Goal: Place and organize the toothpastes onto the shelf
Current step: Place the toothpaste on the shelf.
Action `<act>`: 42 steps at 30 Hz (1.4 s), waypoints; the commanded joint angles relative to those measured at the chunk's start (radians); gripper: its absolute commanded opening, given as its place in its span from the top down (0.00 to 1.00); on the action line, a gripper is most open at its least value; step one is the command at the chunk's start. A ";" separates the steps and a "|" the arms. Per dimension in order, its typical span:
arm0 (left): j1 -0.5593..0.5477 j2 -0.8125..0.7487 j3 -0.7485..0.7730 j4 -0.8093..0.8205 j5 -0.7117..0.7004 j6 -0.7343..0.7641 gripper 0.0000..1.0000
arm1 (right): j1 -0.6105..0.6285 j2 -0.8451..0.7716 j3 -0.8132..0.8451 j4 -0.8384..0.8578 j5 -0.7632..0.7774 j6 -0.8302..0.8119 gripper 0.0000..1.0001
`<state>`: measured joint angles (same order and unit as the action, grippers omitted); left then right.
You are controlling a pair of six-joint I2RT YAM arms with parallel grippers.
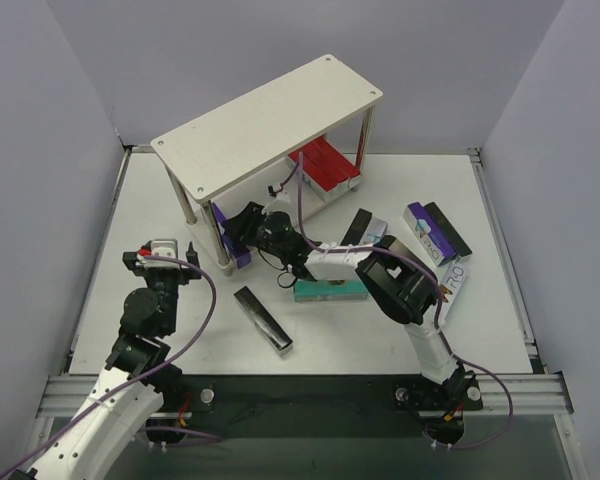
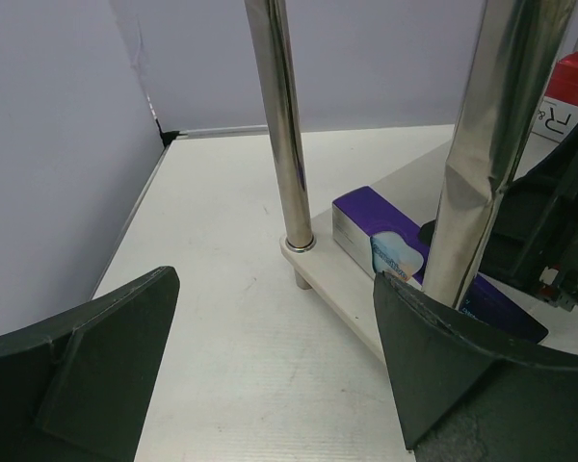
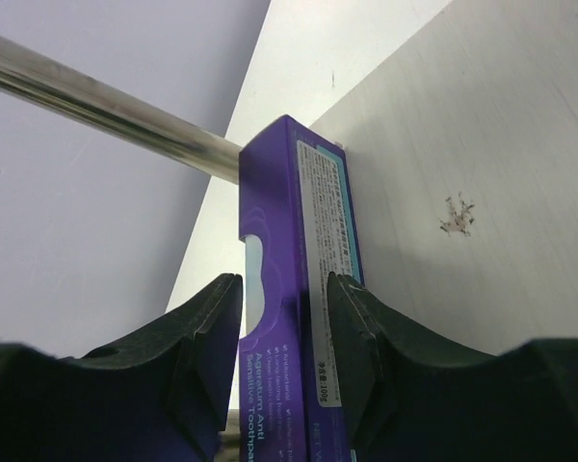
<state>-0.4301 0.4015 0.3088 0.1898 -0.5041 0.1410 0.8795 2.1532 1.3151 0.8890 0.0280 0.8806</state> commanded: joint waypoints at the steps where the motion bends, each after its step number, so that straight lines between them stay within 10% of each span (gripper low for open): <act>1: 0.005 -0.003 0.001 0.027 0.021 -0.011 0.06 | -0.028 -0.090 -0.008 0.044 -0.066 -0.034 0.60; 22: 0.005 0.008 0.000 0.031 0.033 -0.011 0.06 | -0.062 -0.487 -0.370 -0.037 -0.344 -0.219 0.53; 42: 0.005 0.013 -0.002 0.034 0.021 0.002 0.06 | -0.027 -0.311 -0.281 -0.185 -0.385 -0.338 0.65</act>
<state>-0.4301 0.4137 0.3050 0.1898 -0.4854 0.1398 0.8471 1.8233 0.9413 0.6827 -0.3470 0.5823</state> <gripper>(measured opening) 0.936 0.353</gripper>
